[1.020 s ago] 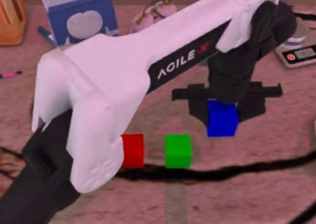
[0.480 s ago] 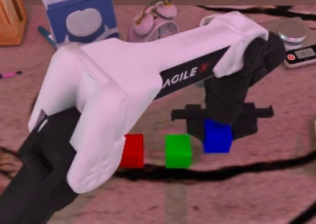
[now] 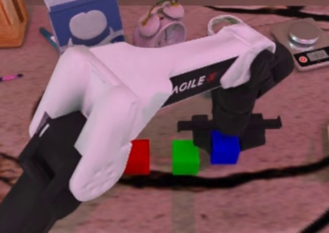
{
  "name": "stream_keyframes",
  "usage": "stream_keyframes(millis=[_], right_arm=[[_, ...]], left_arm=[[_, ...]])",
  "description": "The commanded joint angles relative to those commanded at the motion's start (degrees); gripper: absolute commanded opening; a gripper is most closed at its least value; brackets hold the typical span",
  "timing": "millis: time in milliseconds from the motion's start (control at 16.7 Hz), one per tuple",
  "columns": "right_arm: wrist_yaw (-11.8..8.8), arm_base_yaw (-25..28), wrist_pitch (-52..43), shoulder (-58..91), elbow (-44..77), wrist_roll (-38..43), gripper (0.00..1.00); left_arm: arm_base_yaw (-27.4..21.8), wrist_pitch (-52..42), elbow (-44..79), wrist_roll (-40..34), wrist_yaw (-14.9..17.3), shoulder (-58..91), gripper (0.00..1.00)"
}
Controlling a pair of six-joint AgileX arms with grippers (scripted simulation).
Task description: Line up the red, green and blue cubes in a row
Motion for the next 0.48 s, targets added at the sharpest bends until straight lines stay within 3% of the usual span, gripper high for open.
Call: stream_keyframes(millis=[480], right_arm=[[0.0, 0.0, 0.0, 0.0, 0.0, 0.0, 1.0]], left_arm=[[0.0, 0.0, 0.0, 0.0, 0.0, 0.0, 0.68]])
